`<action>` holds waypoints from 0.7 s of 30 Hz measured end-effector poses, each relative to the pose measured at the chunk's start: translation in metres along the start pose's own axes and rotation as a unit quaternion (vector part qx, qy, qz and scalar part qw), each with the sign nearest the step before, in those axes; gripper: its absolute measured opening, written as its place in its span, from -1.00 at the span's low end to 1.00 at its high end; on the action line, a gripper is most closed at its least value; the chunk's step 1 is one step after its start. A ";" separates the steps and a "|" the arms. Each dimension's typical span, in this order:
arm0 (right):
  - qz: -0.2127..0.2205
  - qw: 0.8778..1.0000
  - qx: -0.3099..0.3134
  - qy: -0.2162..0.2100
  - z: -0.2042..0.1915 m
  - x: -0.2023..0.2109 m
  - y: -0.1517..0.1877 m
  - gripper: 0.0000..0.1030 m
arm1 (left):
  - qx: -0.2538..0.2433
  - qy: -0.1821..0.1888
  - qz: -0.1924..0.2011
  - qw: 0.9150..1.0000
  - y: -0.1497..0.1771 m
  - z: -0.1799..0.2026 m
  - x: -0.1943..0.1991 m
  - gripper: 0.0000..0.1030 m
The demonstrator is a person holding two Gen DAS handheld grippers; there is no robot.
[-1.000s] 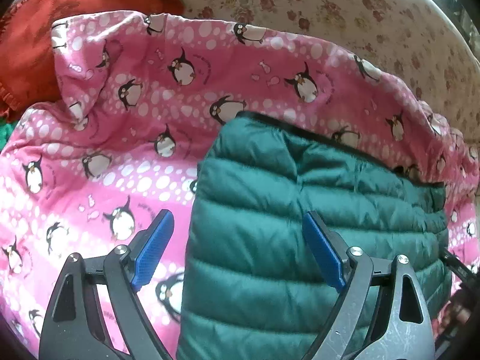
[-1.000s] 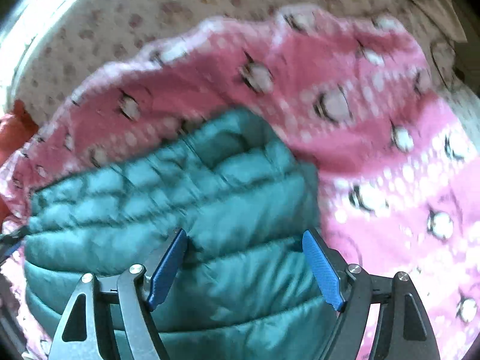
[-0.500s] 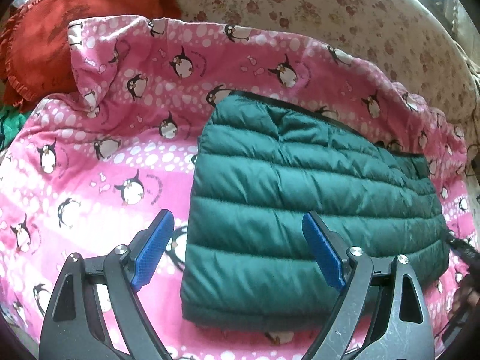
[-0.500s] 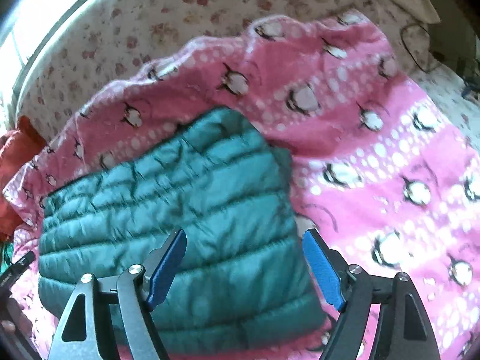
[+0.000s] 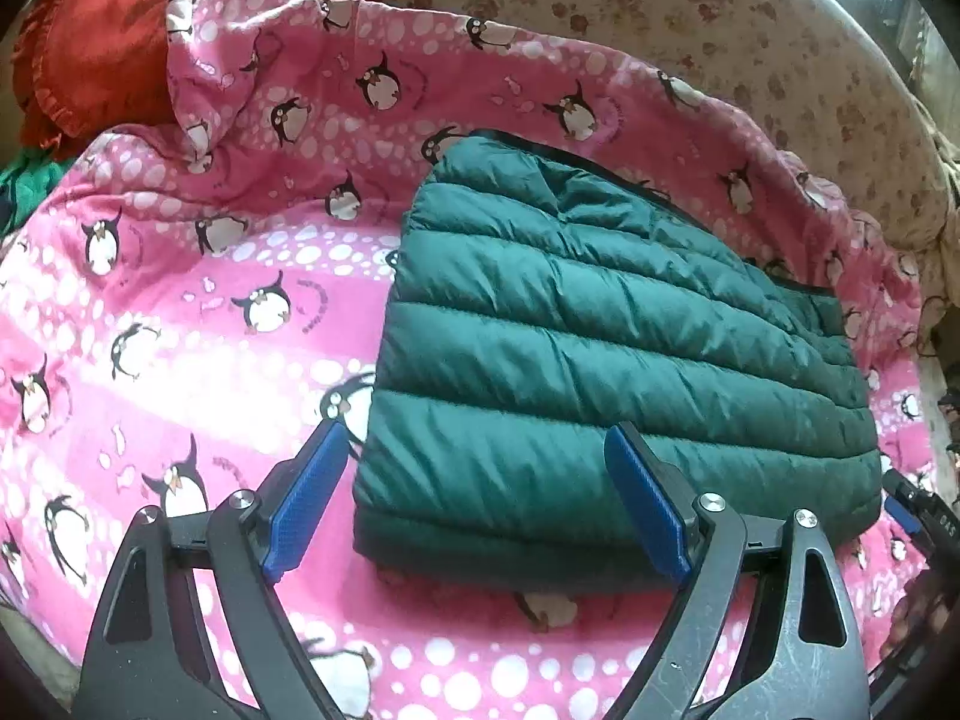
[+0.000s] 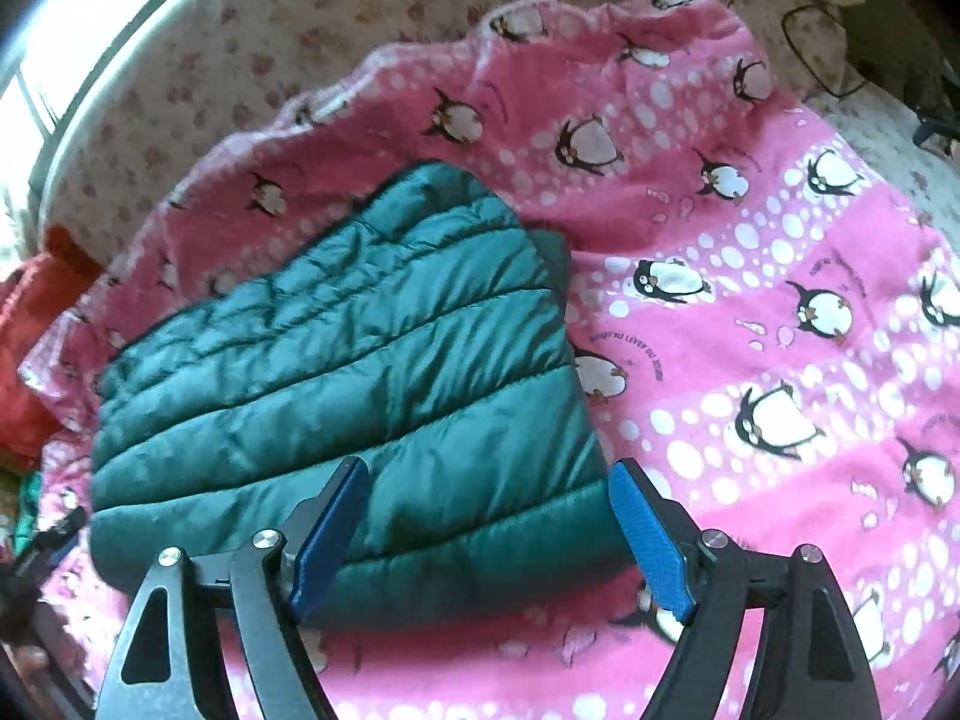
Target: Fold large clothes
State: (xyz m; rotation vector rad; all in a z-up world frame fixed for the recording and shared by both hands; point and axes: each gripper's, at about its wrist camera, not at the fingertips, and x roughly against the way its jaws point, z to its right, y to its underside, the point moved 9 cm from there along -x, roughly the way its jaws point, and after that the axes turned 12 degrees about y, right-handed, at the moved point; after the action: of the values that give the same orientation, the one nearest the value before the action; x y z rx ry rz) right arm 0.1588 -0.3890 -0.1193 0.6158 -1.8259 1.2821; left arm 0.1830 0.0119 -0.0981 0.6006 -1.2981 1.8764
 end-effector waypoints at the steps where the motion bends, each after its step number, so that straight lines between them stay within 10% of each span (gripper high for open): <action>1: 0.000 1.000 -0.004 -0.008 -0.001 0.004 0.003 0.59 | 0.002 0.002 -0.001 1.000 0.002 0.000 0.001 0.71; 21: -0.054 0.993 -0.063 -0.082 -0.020 -0.014 0.046 0.78 | 0.077 0.060 -0.021 0.995 0.028 -0.009 0.005 0.71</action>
State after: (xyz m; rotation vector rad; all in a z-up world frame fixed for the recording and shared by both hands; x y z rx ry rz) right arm 0.1385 -0.3543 -0.1517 0.7563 -1.9622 1.0625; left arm 0.1581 0.0159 -0.1140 0.5810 -1.0624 1.9593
